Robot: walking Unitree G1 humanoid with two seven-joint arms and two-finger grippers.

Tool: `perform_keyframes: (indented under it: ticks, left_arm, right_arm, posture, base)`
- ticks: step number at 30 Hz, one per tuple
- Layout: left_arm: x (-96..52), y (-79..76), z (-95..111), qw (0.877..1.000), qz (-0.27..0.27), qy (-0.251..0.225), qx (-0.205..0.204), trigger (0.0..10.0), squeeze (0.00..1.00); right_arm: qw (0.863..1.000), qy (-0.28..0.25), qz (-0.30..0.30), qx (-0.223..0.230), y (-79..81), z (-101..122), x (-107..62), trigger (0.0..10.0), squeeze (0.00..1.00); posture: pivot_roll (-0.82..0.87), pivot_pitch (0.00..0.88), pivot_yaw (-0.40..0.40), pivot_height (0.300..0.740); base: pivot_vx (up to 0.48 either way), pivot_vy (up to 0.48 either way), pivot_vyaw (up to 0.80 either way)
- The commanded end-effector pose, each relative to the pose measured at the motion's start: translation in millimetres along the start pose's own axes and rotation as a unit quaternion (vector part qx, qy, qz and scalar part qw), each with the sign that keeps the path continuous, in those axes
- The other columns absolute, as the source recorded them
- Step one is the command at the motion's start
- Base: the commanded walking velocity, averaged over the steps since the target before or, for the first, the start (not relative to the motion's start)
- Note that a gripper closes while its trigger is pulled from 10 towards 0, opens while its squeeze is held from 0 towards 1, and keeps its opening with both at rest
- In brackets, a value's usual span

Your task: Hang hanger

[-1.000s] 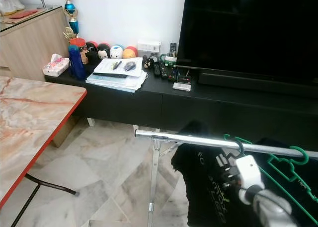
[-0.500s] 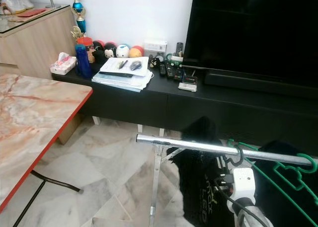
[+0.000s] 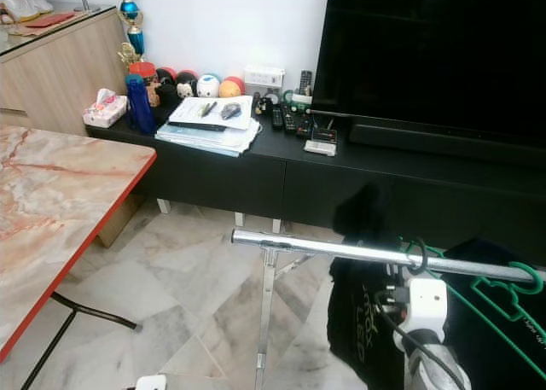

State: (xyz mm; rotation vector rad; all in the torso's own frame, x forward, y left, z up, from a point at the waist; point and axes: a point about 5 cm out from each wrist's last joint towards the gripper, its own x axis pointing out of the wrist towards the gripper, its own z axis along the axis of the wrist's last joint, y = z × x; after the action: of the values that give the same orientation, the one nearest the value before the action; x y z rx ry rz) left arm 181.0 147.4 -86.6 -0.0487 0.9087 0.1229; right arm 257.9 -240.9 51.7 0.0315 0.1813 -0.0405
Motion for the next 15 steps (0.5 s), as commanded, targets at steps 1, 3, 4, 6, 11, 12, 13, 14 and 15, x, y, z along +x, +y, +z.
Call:
perform_keyframes:
  ticks: [1,3,4,6,11,12,13,14,15]
  left_arm:
    - [-0.9,-4.9,-5,1.000,-0.001,0.016,0.009,10.0,0.00]
    - [-2.8,18.3,-14,1.000,0.010,0.021,0.004,10.0,0.00]
    - [-4.0,27.1,-18,1.000,0.014,0.022,0.002,10.0,0.00]
    - [-5.2,34.6,-21,1.000,0.018,0.024,0.001,10.0,0.00]
    - [-5.7,36.8,-22,0.999,0.019,0.026,0.002,10.0,0.00]
    - [-5.7,37.1,-22,0.999,0.019,0.026,0.003,10.0,0.00]
    - [-5.6,37.2,-22,0.999,0.019,0.026,0.003,10.0,0.00]
    - [-5.6,37.3,-22,0.999,0.019,0.026,0.003,10.0,0.00]
    - [-5.5,37.4,-22,0.999,0.019,0.026,0.003,10.0,0.00]
  right_arm:
    - [0.999,-0.038,-0.008,0.004,-3.8,13,2.6,0.0,0.00]
    - [0.999,-0.038,-0.010,0.007,-2.6,12,0.5,0.0,0.00]
    - [0.999,-0.037,-0.011,0.006,-1.8,10,-1.7,0.0,0.00]
    - [0.999,-0.029,-0.015,0.005,0.1,2,-9.9,0.0,0.00]
    - [0.999,-0.001,-0.046,0.010,-1.2,-21,-32.3,0.0,0.00]
    - [0.998,0.005,-0.054,0.014,-1.3,-26,-37.7,0.0,0.00]
    - [0.998,0.007,-0.057,0.015,-0.9,-28,-40.3,0.0,0.00]
    - [0.998,0.005,-0.057,0.015,0.0,-29,-42.4,0.0,0.00]
    - [0.998,0.003,-0.055,0.017,1.8,-31,-45.1,0.0,0.00]
  posture:
    - [0.00,0.040,-0.055,0.740]
    - [0.00,0.041,-0.057,0.740]
    - [0.00,0.041,-0.058,0.740]
    - [-0.01,0.043,-0.060,0.740]
    - [-0.01,0.047,-0.061,0.740]
    - [-0.01,0.049,-0.061,0.740]
    - [-0.02,0.049,-0.061,0.740]
    - [-0.02,0.049,-0.061,0.740]
    - [-0.02,0.050,-0.060,0.740]
  base:
    - [0.000,0.000,0.00]
    - [0.000,0.000,0.00]
    - [0.000,0.000,0.00]
    - [0.000,0.000,0.00]
    - [0.000,0.000,0.00]
    - [0.000,0.000,0.00]
    - [0.000,0.000,0.00]
    - [0.000,0.000,0.00]
    - [0.000,0.000,0.00]
